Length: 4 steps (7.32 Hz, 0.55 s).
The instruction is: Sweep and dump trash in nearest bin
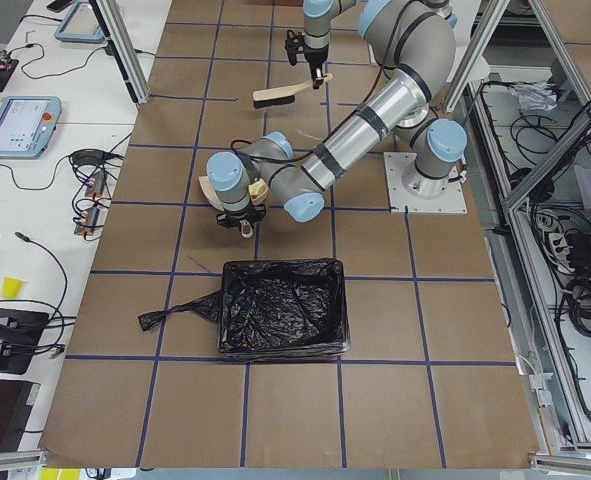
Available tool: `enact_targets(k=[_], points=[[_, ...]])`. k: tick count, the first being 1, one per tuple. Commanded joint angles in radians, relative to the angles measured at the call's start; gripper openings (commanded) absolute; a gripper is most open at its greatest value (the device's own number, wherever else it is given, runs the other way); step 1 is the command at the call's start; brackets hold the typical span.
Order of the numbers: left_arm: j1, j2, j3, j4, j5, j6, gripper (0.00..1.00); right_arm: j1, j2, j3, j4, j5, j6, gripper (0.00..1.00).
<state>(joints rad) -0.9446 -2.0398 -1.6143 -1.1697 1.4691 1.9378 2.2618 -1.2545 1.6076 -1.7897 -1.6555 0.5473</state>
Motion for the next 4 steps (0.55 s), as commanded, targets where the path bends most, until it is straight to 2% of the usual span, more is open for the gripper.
enact_targets(k=[1,2,3,4], points=[[0.044,0.036,0.001,-0.059,-0.131,0.000,0.12,-0.008,-0.110,0.183,-0.078,0.005,0.033,0.00],[0.067,0.058,0.001,-0.079,-0.165,-0.002,0.12,-0.063,-0.150,0.280,-0.182,0.014,0.010,0.00],[0.129,0.073,0.002,-0.138,-0.276,0.000,0.12,-0.106,-0.148,0.360,-0.301,0.057,0.005,0.00],[0.183,0.078,0.020,-0.206,-0.300,0.000,0.12,-0.131,-0.131,0.408,-0.430,0.115,0.000,0.00]])
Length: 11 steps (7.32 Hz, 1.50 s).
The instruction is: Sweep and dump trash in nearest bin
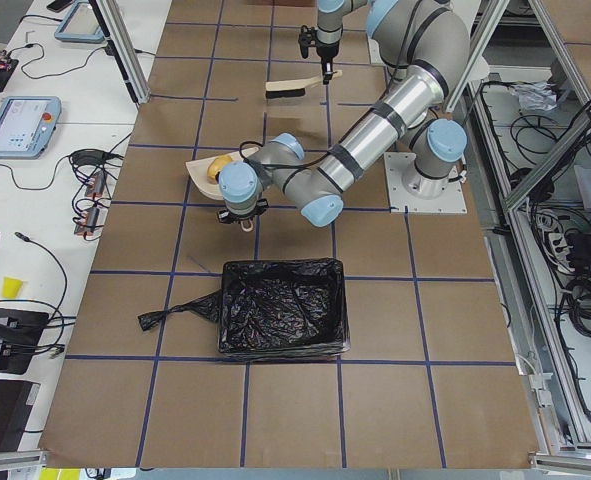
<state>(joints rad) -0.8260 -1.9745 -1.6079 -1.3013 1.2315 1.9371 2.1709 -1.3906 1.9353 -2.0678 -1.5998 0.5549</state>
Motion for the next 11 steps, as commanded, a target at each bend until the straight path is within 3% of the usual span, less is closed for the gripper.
enact_targets(k=[1,6,7,9,10,11], points=[[0.097,0.017,0.025,-0.082,-0.066,0.002,0.12,-0.040,0.015,0.083,-0.158,0.058,-0.009,0.00],[0.434,0.091,0.037,-0.159,-0.167,0.002,0.12,-0.025,0.024,0.114,-0.163,0.051,0.005,0.08],[0.468,0.097,0.055,-0.157,-0.155,0.005,0.12,-0.025,0.028,0.114,-0.161,0.051,0.002,0.56],[0.560,0.118,0.112,-0.153,-0.075,0.023,0.12,-0.025,0.032,0.110,-0.163,0.052,0.002,0.90],[0.564,0.124,0.147,-0.150,0.031,0.028,0.12,-0.025,0.032,0.103,-0.161,0.051,-0.003,1.00],[0.570,0.118,0.154,-0.141,0.074,0.029,0.12,-0.025,0.032,0.088,-0.161,0.049,-0.006,1.00]])
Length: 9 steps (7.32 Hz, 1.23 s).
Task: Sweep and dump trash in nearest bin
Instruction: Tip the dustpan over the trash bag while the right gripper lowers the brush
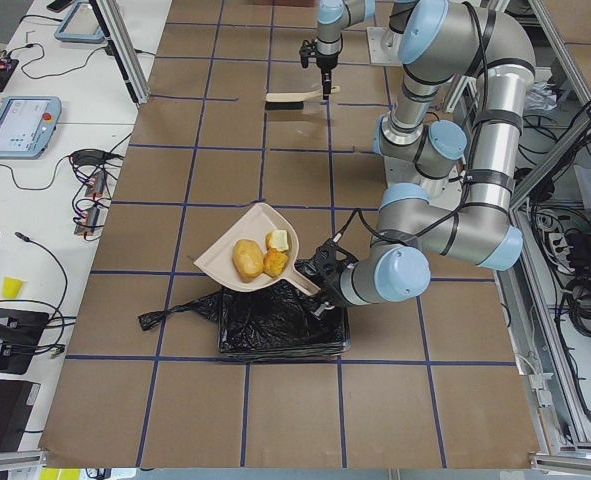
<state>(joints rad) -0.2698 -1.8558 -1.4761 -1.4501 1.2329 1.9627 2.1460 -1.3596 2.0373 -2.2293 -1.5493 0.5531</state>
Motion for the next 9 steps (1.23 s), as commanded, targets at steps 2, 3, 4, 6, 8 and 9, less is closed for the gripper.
enact_targets(k=[2,3,4,6,8,9], points=[[0.043,-0.008,0.023,0.066,0.120,0.007,0.12,-0.044,-0.001,-0.098,0.028,0.005,-0.057,1.00],[0.044,-0.005,0.025,0.107,0.190,0.005,0.11,-0.092,-0.009,-0.179,0.162,0.000,-0.074,1.00],[0.040,0.001,0.023,0.115,0.201,-0.011,0.11,-0.138,-0.024,-0.269,0.310,0.012,-0.118,0.99],[0.011,0.022,0.022,0.166,0.276,-0.010,0.11,-0.198,-0.042,-0.415,0.485,-0.001,-0.174,0.99],[-0.049,0.027,0.019,0.221,0.410,-0.012,0.11,-0.291,-0.094,-0.469,0.598,-0.005,-0.345,0.99],[-0.051,0.026,0.016,0.232,0.413,-0.010,0.11,-0.367,-0.130,-0.476,0.629,-0.006,-0.446,1.00]])
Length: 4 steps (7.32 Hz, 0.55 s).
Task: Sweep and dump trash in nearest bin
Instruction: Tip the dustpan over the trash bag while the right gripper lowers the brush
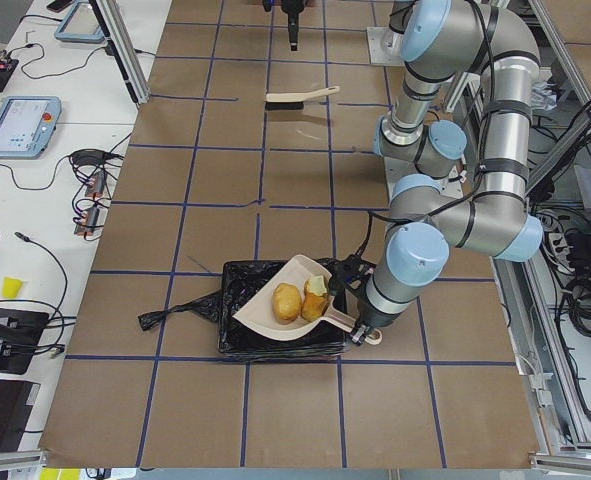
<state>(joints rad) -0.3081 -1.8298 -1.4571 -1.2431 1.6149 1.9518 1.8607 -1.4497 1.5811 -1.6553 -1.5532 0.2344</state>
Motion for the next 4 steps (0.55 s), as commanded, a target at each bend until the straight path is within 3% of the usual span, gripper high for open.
enact_targets(k=[1,4], points=[[-0.012,-0.003,-0.005,0.025,0.033,0.004,0.11,-0.136,-0.055,-0.024,0.061,-0.002,-0.165,1.00],[-0.020,-0.028,0.000,0.059,0.075,0.009,0.10,-0.207,-0.061,-0.075,0.087,-0.041,-0.245,1.00]])
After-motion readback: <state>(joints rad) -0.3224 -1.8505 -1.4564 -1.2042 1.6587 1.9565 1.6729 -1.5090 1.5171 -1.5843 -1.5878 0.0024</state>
